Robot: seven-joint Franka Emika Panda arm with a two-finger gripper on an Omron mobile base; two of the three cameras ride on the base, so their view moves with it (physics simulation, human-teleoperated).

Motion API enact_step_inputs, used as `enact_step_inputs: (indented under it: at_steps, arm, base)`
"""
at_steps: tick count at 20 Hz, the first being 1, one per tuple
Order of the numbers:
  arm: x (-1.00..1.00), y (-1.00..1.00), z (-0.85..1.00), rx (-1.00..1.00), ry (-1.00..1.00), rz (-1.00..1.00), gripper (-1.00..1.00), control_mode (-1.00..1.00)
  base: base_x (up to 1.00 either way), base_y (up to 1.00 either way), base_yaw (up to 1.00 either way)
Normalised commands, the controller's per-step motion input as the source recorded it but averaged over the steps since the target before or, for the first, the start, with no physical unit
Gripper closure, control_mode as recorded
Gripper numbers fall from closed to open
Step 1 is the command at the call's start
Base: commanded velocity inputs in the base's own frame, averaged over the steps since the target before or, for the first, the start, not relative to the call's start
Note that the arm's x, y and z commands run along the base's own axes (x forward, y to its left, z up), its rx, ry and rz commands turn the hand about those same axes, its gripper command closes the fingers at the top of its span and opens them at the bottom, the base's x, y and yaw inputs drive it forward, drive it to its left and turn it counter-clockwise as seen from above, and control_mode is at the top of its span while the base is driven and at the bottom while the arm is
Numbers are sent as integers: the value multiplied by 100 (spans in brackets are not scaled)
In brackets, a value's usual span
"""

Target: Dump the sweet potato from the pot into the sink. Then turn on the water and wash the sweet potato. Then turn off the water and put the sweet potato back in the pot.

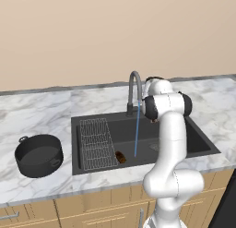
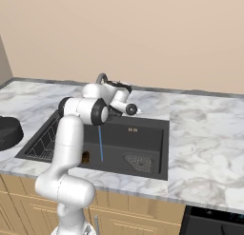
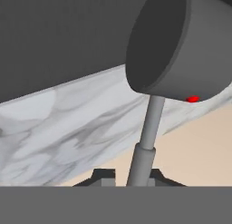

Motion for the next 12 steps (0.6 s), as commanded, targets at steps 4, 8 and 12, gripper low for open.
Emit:
enact_step_inputs:
  at_steps: [4,8,12]
  arm:
    - [0,0,0,9,0,4,100,-100]
    - [0,0,0,11,0,7,100,-100]
    - [0,0,0,11,0,8,100,-100]
  base:
    - [0,0,0]
    - [0,0,0]
    - [0,0,0]
